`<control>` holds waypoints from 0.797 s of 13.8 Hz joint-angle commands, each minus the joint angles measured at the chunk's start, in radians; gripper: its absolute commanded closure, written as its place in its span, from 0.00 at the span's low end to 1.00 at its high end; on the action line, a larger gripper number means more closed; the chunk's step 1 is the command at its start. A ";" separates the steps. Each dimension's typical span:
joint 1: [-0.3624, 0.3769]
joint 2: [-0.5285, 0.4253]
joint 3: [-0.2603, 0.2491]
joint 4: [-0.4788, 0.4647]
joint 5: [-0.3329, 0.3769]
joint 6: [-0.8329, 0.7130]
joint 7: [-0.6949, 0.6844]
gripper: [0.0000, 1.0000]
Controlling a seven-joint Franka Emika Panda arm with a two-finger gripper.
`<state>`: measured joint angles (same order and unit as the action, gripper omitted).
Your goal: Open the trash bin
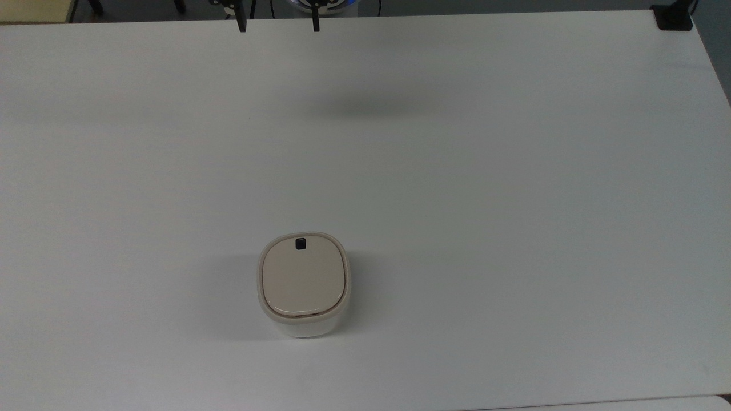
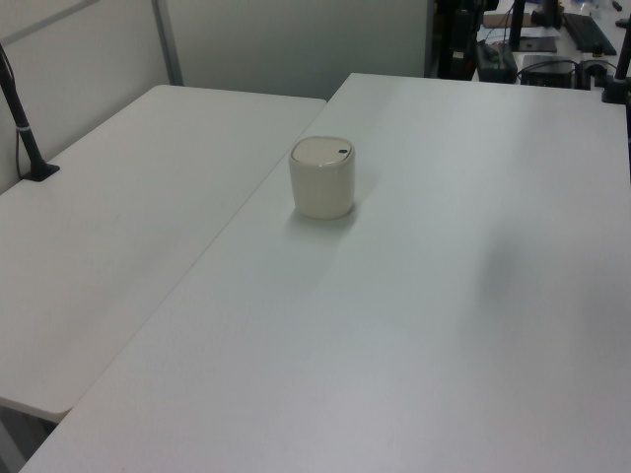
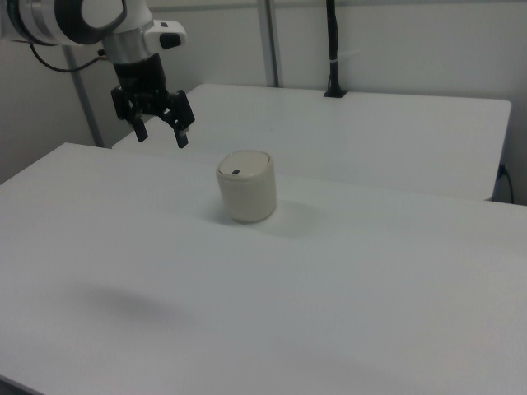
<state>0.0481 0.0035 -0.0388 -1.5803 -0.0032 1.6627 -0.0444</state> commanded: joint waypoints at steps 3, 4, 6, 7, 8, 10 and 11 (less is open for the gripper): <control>0.013 0.000 -0.010 0.010 0.011 -0.035 -0.009 0.00; 0.013 0.001 -0.010 0.010 0.011 -0.035 -0.018 0.00; 0.013 0.006 -0.010 -0.004 0.011 -0.020 -0.067 0.00; 0.013 0.010 -0.012 -0.006 0.003 -0.005 -0.103 0.00; 0.010 0.010 -0.012 -0.007 0.000 0.020 -0.153 0.00; 0.003 0.024 -0.012 -0.006 -0.003 0.055 -0.261 0.11; 0.001 0.039 -0.013 -0.001 -0.003 0.083 -0.269 0.19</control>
<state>0.0447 0.0202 -0.0389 -1.5829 -0.0034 1.6846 -0.2268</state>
